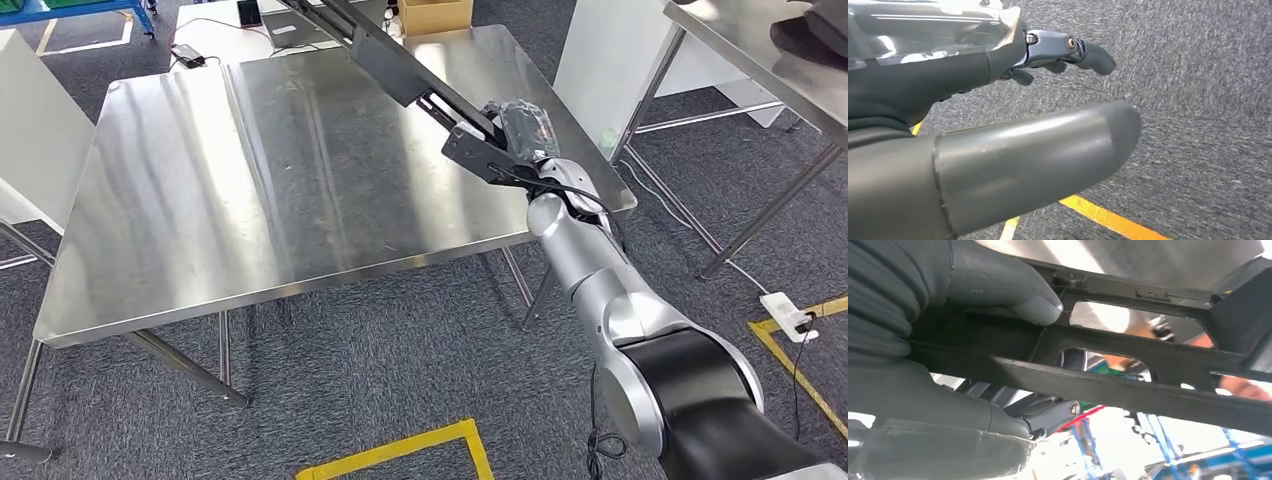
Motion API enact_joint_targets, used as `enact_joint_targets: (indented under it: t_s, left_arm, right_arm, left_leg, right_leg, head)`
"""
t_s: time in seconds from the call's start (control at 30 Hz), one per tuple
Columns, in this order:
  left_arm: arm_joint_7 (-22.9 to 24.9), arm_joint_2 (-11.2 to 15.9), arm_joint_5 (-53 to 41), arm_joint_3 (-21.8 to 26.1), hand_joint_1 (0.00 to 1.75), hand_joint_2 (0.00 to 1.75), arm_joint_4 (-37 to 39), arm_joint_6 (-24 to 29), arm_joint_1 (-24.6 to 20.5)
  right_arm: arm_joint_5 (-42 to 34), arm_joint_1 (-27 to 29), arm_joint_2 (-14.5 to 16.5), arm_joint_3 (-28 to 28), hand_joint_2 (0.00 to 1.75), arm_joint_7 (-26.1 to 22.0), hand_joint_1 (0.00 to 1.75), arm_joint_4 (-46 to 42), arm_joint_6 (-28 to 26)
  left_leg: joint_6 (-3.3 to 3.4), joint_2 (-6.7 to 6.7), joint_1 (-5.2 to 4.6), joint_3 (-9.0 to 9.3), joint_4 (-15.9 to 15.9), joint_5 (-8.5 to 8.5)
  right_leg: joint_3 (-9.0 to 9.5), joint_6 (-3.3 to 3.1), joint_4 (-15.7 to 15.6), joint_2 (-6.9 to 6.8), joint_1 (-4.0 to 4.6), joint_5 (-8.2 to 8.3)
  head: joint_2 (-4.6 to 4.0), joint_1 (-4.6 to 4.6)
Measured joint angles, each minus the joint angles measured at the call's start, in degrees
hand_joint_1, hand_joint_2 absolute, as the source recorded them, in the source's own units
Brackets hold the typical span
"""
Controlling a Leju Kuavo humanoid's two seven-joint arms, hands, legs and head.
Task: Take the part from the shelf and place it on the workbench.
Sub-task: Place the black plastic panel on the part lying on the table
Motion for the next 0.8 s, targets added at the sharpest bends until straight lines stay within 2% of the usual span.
enact_joint_targets:
  t_s: [0.07, 0.1, 0.13, 0.17, 0.23, 0.27, 0.3, 0.37, 0.4, 0.43, 0.47, 0.53, 0.57, 0.6, 0.63, 0.67, 0.73, 0.77, 0.8]
  left_arm:
    - [0.03, 0.02, -0.1, -0.02, 0.0, 0.0, 0.01, -0.07, -0.06]
    - [0.06, 0.02, -0.13, -0.02, 0.0, 0.0, 0.02, -0.08, -0.05]
    - [0.09, 0.05, -0.14, -0.03, 0.0, 0.0, 0.03, -0.09, -0.03]
    - [0.12, 0.11, -0.16, -0.04, 0.0, 0.0, 0.03, -0.1, -0.02]
    - [0.14, 0.22, -0.28, -0.11, 0.0, 0.0, 0.03, -0.2, -0.08]
    - [0.14, 0.26, -0.35, -0.17, 0.0, 0.0, 0.03, -0.28, -0.13]
    - [0.21, 0.27, -0.4, -0.21, 0.0, 0.0, 0.03, -0.34, -0.17]
    - [0.48, 0.28, -0.41, -0.25, 0.0, 0.0, 0.03, -0.41, -0.21]
    - [0.63, 0.27, -0.38, -0.24, 0.0, 0.0, 0.03, -0.43, -0.2]
    - [0.74, 0.26, -0.32, -0.24, 0.0, 0.0, 0.03, -0.46, -0.22]
    - [0.81, 0.27, -0.25, -0.24, 0.0, 0.0, 0.03, -0.49, -0.26]
    - [0.88, 0.32, -0.15, -0.24, 0.0, 0.0, 0.03, -0.54, -0.36]
    - [0.88, 0.34, -0.15, -0.24, 0.0, 0.0, 0.03, -0.55, -0.39]
    - [0.89, 0.34, -0.15, -0.24, 0.0, 0.0, 0.04, -0.58, -0.39]
    - [0.91, 0.32, -0.15, -0.23, 0.0, 0.0, 0.04, -0.61, -0.38]
    - [0.93, 0.29, -0.14, -0.23, 0.0, 0.0, 0.05, -0.63, -0.38]
    - [0.97, 0.24, -0.14, -0.22, 0.0, 0.0, 0.06, -0.67, -0.37]
    - [0.97, 0.24, -0.15, -0.22, 0.0, 0.0, 0.07, -0.67, -0.38]
    - [0.97, 0.24, -0.15, -0.22, 0.0, 0.0, 0.07, -0.67, -0.35]
  right_arm:
    - [0.16, -0.21, 0.24, 0.37, 1.75, 0.03, 1.75, 0.4, 0.15]
    - [0.25, -0.24, 0.33, 0.55, 1.75, 0.04, 1.75, 0.61, 0.22]
    - [0.33, -0.25, 0.43, 0.7, 1.75, 0.05, 1.75, 0.79, 0.29]
    - [0.38, -0.27, 0.5, 0.83, 1.75, 0.06, 1.75, 0.93, 0.33]
    - [0.51, -0.42, 0.56, 0.96, 1.75, 0.07, 1.75, 1.06, 0.37]
    - [0.6, -0.57, 0.55, 1.02, 1.75, 0.11, 1.75, 1.13, 0.42]
    - [0.68, -0.72, 0.55, 1.08, 1.75, 0.15, 1.75, 1.2, 0.49]
    - [0.79, -0.91, 0.66, 1.15, 1.75, 0.22, 1.75, 1.33, 0.7]
    - [0.82, -0.93, 0.69, 1.19, 1.75, 0.22, 1.75, 1.36, 0.79]
    - [0.86, -0.93, 0.68, 1.24, 1.75, 0.22, 1.75, 1.39, 0.86]
    - [0.89, -0.93, 0.63, 1.3, 1.75, 0.21, 1.75, 1.45, 0.89]
    - [0.89, -0.79, 0.4, 1.45, 1.75, 0.2, 1.75, 1.66, 0.92]
    - [0.89, -0.65, 0.3, 1.53, 1.75, 0.2, 1.75, 1.81, 0.93]
    - [0.9, -0.49, 0.19, 1.58, 1.75, 0.21, 1.75, 1.97, 0.95]
    - [0.9, -0.38, 0.13, 1.62, 1.75, 0.22, 1.75, 2.12, 0.95]
    - [0.91, -0.33, 0.09, 1.65, 1.75, 0.22, 1.75, 2.22, 0.96]
    - [0.91, -0.39, 0.03, 1.68, 1.75, 0.22, 1.75, 2.31, 0.96]
    - [0.9, -0.44, 0.03, 1.71, 1.75, 0.21, 1.75, 2.32, 0.96]
    - [0.9, -0.45, 0.03, 1.74, 1.75, 0.21, 1.75, 2.33, 0.96]
  left_leg:
    - [-0.56, 1.0, 0.42, -3.61, 7.07, -2.85]
    - [-0.78, 1.19, 0.63, -4.53, 8.63, -2.97]
    - [-0.94, 1.42, 0.81, -4.35, 8.05, -2.08]
    - [-1.02, 1.85, 0.95, -2.96, 5.26, -0.37]
    - [-0.91, 3.77, 0.9, 1.28, -2.51, 2.88]
    - [-0.64, 4.39, 0.75, 2.75, -5.19, 3.65]
    - [-0.31, 4.65, 0.55, 3.45, -6.47, 3.8]
    - [0.55, 3.58, 0.2, 3.48, -6.77, 3.68]
    - [0.99, 3.08, 0.15, 3.61, -6.94, 3.79]
    - [1.5, 2.64, 0.16, 3.76, -7.16, 3.96]
    - [1.97, 2.24, 0.23, 3.9, -7.37, 4.11]
    - [2.57, 1.28, 0.3, 3.94, -7.5, 4.2]
    - [2.66, 0.7, 0.29, 3.93, -7.48, 4.18]
    - [2.7, 0.06, 0.27, 3.94, -7.47, 4.16]
    - [2.7, -0.59, 0.26, 3.95, -7.43, 4.16]
    - [2.68, -1.2, 0.26, 3.98, -7.39, 4.16]
    - [2.51, -2.27, 0.15, 3.96, -7.22, 4.1]
    - [2.32, -2.73, 0.05, 3.9, -7.12, 4.05]
    - [2.08, -3.11, -0.04, 3.82, -7.05, 4.03]
  right_leg:
    - [0.09, -0.21, 0.02, -0.96, 0.07, -0.12]
    - [0.11, -0.24, 0.03, -1.49, 0.06, -0.16]
    - [0.15, -0.19, 0.04, -1.98, 0.04, -0.23]
    - [0.23, -0.08, 0.06, -2.47, 0.01, -0.32]
    - [0.46, 0.43, 0.15, -3.34, 0.26, -0.66]
    - [0.57, 0.74, 0.19, -3.76, 0.49, -0.85]
    - [0.7, 1.05, 0.18, -4.17, 0.74, -1.03]
    - [1.05, 1.7, 0.01, -5.11, 1.03, -1.27]
    - [1.02, 2.03, 0.22, -5.0, 1.02, -1.52]
    - [0.58, 2.21, 1.19, -4.2, 0.97, -2.12]
    - [-0.53, 2.21, 3.4, -3.04, 0.87, -3.24]
    - [-4.47, 1.89, 11.22, -0.8, 0.61, -6.42]
    - [-6.55, 1.91, 15.14, -0.41, 0.6, -7.69]
    - [-7.94, 2.14, 17.47, -0.23, 0.62, -8.17]
    - [-8.19, 2.54, 17.34, -0.12, 0.65, -7.62]
    - [-7.26, 3.01, 14.85, 0.03, 0.66, -6.22]
    - [-3.42, 3.63, 6.25, 1.0, 0.52, -2.55]
    - [-1.87, 3.54, 2.97, 1.46, 0.49, -1.27]
    - [-0.97, 3.24, 1.08, 1.77, 0.5, -0.57]
  head:
    - [0.0, -0.03]
    - [0.0, -0.03]
    - [0.0, -0.04]
    - [0.0, -0.04]
    - [0.0, -0.08]
    - [0.0, 0.04]
    - [0.0, 0.14]
    - [0.0, 0.39]
    - [0.0, 0.39]
    - [0.0, 0.39]
    - [0.0, 0.43]
    - [0.0, 0.48]
    - [0.0, 0.52]
    - [0.0, 0.51]
    - [0.0, 0.51]
    - [0.0, 0.52]
    - [0.0, 0.52]
    - [0.0, 0.51]
    - [0.0, 0.47]
